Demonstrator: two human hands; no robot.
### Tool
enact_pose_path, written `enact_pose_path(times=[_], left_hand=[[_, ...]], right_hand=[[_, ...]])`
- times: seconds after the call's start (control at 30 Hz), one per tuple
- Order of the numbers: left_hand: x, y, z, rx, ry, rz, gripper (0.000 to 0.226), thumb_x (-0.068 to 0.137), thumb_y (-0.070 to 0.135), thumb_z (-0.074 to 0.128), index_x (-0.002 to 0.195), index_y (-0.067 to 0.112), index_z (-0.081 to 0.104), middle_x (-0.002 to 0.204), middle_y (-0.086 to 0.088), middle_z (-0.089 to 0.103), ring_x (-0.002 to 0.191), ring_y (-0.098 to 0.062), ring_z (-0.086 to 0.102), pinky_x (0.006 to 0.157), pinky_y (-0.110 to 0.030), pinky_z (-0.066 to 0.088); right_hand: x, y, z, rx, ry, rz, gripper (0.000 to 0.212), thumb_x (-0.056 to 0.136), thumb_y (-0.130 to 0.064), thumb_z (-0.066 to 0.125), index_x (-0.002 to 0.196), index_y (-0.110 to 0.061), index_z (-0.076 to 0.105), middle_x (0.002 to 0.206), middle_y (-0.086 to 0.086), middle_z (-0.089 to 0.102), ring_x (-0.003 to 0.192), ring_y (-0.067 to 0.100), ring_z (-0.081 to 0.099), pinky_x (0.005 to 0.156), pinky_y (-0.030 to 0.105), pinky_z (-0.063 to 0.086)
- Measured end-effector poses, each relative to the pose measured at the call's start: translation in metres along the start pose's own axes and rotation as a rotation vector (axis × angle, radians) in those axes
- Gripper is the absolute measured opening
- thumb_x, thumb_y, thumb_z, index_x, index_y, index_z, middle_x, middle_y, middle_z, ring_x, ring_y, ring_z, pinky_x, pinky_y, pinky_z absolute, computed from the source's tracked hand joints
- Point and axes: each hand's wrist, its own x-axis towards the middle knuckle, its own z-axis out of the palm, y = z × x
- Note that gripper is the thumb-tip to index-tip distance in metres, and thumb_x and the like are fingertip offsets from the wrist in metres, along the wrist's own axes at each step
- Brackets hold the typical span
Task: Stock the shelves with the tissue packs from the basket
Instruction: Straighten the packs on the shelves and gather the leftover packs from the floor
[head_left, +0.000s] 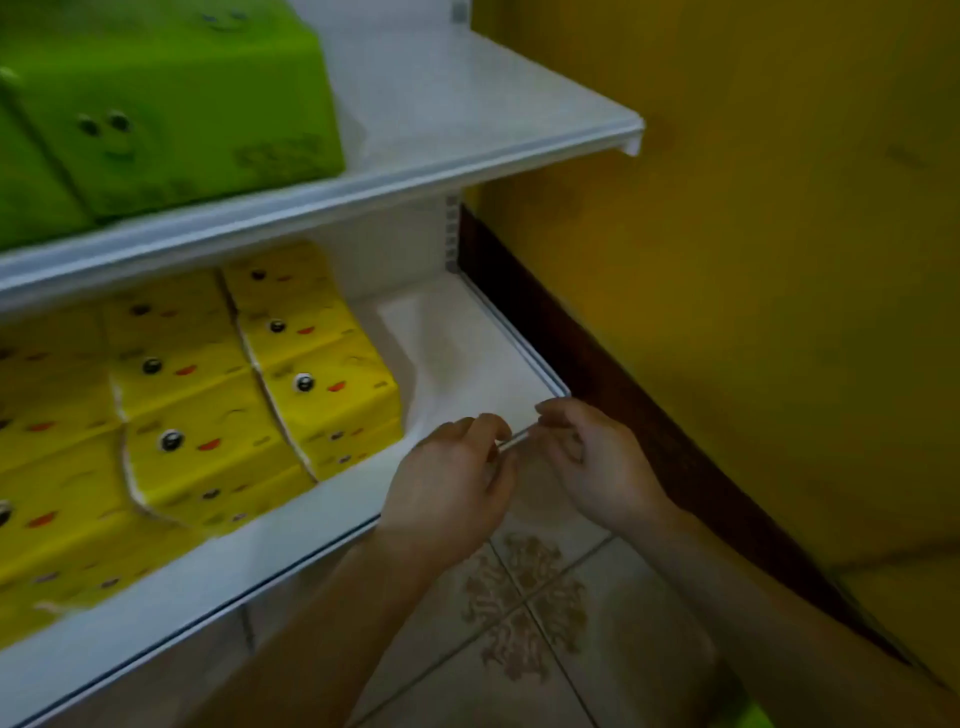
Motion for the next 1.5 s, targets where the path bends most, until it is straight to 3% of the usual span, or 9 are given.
enact_pose_path(times=[0.33, 0.57, 0.67, 0.77, 0.93, 1.07, 1.23, 1.33, 1.5], left_hand=[[-0.067, 0.116, 0.13, -0.15, -0.937, 0.121, 0.028, 0.099, 0.032, 0.047, 0.112, 0.01, 0.058, 0.108, -0.01, 0.064, 0.096, -0.028, 0.061, 0.083, -0.039, 0.052], [-0.122, 0.134, 0.185, -0.116, -1.18, -0.031, 0.027, 0.101, 0.031, 0.038, 0.118, 0.016, 0.053, 0.126, -0.01, 0.06, 0.112, -0.028, 0.057, 0.092, -0.034, 0.047], [-0.126, 0.129, 0.192, -0.109, -1.21, -0.079, 0.03, 0.101, 0.027, 0.039, 0.128, 0.019, 0.05, 0.132, -0.007, 0.056, 0.114, -0.026, 0.056, 0.093, -0.031, 0.046], [-0.113, 0.116, 0.188, -0.176, -1.144, -0.168, 0.036, 0.102, 0.033, 0.041, 0.135, 0.021, 0.047, 0.132, -0.005, 0.056, 0.113, -0.025, 0.056, 0.087, -0.031, 0.047], [-0.082, 0.106, 0.149, -0.777, -0.992, -0.605, 0.026, 0.099, 0.044, 0.047, 0.117, 0.027, 0.056, 0.113, -0.005, 0.065, 0.097, -0.023, 0.067, 0.085, -0.043, 0.058], [-0.063, 0.096, 0.108, -0.977, -0.951, -0.56, 0.039, 0.089, 0.057, 0.06, 0.117, 0.03, 0.057, 0.109, -0.004, 0.07, 0.092, -0.022, 0.071, 0.072, -0.036, 0.057], [-0.041, 0.075, 0.073, -0.987, -0.741, -0.555, 0.052, 0.078, 0.046, 0.075, 0.116, 0.019, 0.054, 0.108, -0.011, 0.07, 0.089, -0.028, 0.073, 0.075, -0.049, 0.061], [-0.026, 0.057, 0.068, -1.153, -0.416, -0.676, 0.038, 0.088, 0.025, 0.071, 0.121, 0.015, 0.054, 0.113, -0.014, 0.068, 0.091, -0.029, 0.073, 0.072, -0.05, 0.061], [0.001, 0.035, 0.065, -1.164, -0.092, -0.729, 0.029, 0.095, 0.029, 0.062, 0.119, 0.017, 0.053, 0.113, -0.013, 0.067, 0.092, -0.031, 0.072, 0.074, -0.047, 0.062]], right_hand=[[-0.215, 0.071, -0.095, -0.39, -0.178, 0.629, 0.034, 0.093, -0.033, 0.057, 0.125, -0.022, 0.058, 0.111, 0.005, 0.07, 0.104, 0.026, 0.065, 0.081, 0.034, 0.051], [-0.305, 0.092, -0.03, -0.648, -0.527, 0.814, 0.084, 0.082, -0.052, 0.065, 0.145, -0.012, 0.027, 0.131, 0.011, 0.052, 0.124, 0.031, 0.045, 0.094, 0.04, 0.045], [-0.31, 0.105, -0.01, -0.75, -0.491, 0.832, 0.074, 0.083, -0.044, 0.064, 0.141, -0.012, 0.031, 0.132, 0.01, 0.051, 0.121, 0.031, 0.046, 0.097, 0.041, 0.039], [-0.301, 0.11, -0.015, -0.616, -0.295, 0.783, 0.069, 0.079, -0.052, 0.06, 0.135, -0.017, 0.04, 0.125, 0.005, 0.054, 0.114, 0.029, 0.052, 0.091, 0.038, 0.043], [-0.271, 0.085, -0.05, 0.334, 0.042, 0.807, 0.049, 0.083, -0.044, 0.066, 0.13, -0.04, 0.052, 0.116, -0.015, 0.068, 0.104, 0.007, 0.065, 0.09, 0.038, 0.054], [-0.23, 0.052, -0.076, 0.675, 0.146, 0.805, 0.026, 0.093, -0.023, 0.063, 0.119, -0.025, 0.067, 0.109, -0.004, 0.074, 0.104, 0.018, 0.069, 0.092, 0.037, 0.055], [-0.176, 0.032, -0.075, 0.619, 0.214, 0.677, 0.025, 0.09, -0.04, 0.064, 0.112, -0.03, 0.07, 0.11, 0.0, 0.073, 0.1, 0.016, 0.069, 0.092, 0.044, 0.055], [-0.147, 0.036, -0.053, 0.512, 0.282, 0.549, 0.057, 0.075, -0.065, 0.071, 0.126, -0.048, 0.053, 0.13, -0.015, 0.058, 0.108, 0.005, 0.064, 0.091, 0.038, 0.056], [-0.09, 0.032, -0.018, 0.482, 0.112, 0.203, 0.084, 0.085, -0.041, 0.072, 0.149, -0.051, 0.019, 0.149, -0.019, 0.035, 0.124, 0.005, 0.053, 0.082, 0.019, 0.055]])
